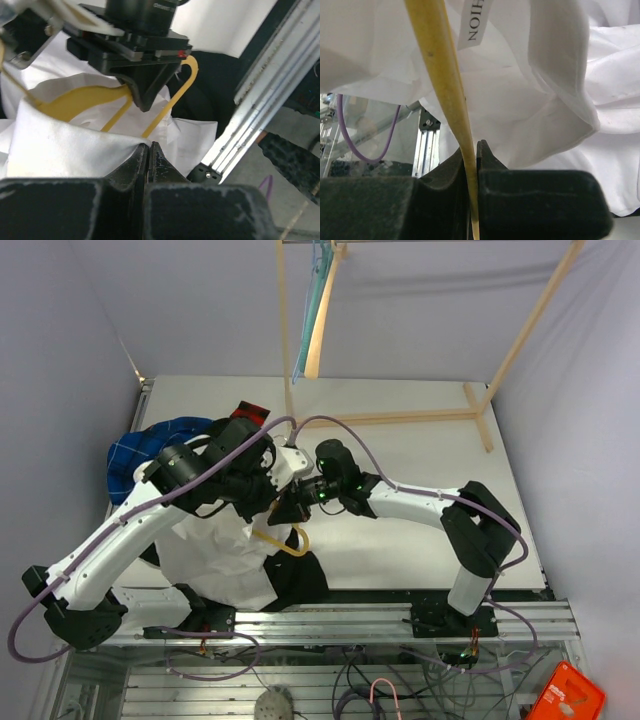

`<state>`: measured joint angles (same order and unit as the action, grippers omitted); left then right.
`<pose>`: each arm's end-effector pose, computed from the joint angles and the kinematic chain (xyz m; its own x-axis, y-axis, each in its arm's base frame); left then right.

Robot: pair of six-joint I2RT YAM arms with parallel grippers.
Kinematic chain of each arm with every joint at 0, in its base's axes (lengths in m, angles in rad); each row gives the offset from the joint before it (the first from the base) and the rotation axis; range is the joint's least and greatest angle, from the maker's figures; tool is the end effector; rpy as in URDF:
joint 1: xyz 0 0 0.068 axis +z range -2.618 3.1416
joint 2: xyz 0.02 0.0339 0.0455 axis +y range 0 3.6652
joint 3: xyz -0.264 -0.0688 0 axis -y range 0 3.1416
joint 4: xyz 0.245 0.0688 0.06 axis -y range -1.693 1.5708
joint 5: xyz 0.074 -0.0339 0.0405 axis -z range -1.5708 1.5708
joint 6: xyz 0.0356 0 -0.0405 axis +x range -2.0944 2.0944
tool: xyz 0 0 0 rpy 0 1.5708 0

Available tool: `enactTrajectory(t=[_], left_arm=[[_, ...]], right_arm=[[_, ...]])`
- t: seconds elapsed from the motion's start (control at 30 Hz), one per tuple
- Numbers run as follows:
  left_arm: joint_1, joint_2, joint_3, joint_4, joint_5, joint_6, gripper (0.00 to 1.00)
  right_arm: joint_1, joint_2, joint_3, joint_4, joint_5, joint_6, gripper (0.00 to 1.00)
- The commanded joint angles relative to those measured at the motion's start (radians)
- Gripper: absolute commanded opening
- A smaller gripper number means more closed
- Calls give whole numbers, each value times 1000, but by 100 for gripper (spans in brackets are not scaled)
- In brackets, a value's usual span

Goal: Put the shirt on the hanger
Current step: Hang the shirt on the hanger.

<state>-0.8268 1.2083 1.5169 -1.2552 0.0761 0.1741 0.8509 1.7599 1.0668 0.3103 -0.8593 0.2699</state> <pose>0.1372 -0.1531 0.4031 -0.4089 0.6993 -0.5863 0.8474 0.5294 0.0405 0.2346 0.3085 0.2261 -0.4918 -0.2967 -0.8186 -0.8540 -0.0193 0.5200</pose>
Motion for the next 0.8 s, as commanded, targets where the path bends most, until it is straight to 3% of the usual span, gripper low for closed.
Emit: enactTrajectory(t=[0.0, 0.1, 0.23, 0.37, 0.4, 0.47, 0.5, 0.53, 0.63, 0.77], left_arm=[[-44, 13, -3, 25, 242, -14, 7], [-45, 25, 1, 42, 141, 27, 7], [-46, 13, 10, 92, -96, 162, 7], [-45, -20, 66, 149, -224, 217, 26], [-46, -28, 81, 158, -241, 224, 32], [-46, -37, 112, 161, -274, 220, 67], [-46, -39, 124, 155, -282, 216, 93], [-46, -39, 137, 145, -277, 226, 100], [-45, -17, 217, 72, -244, 333, 99], [-25, 41, 326, 32, -441, 451, 99]], right_arm=[[19, 3, 80, 47, 16, -3, 0], [18, -5, 73, 65, 3, -5, 0], [22, -28, 37, 96, -3, -10, 0], [21, -50, -2, 83, 6, -39, 0], [21, -59, -16, 90, 5, -42, 0], [22, -72, -40, 114, 10, -44, 0], [21, -76, -46, 119, 8, -45, 0], [21, -75, -48, 122, 6, -47, 0], [20, -74, -50, 139, -1, -45, 0], [21, -67, -47, 149, -14, -41, 0]])
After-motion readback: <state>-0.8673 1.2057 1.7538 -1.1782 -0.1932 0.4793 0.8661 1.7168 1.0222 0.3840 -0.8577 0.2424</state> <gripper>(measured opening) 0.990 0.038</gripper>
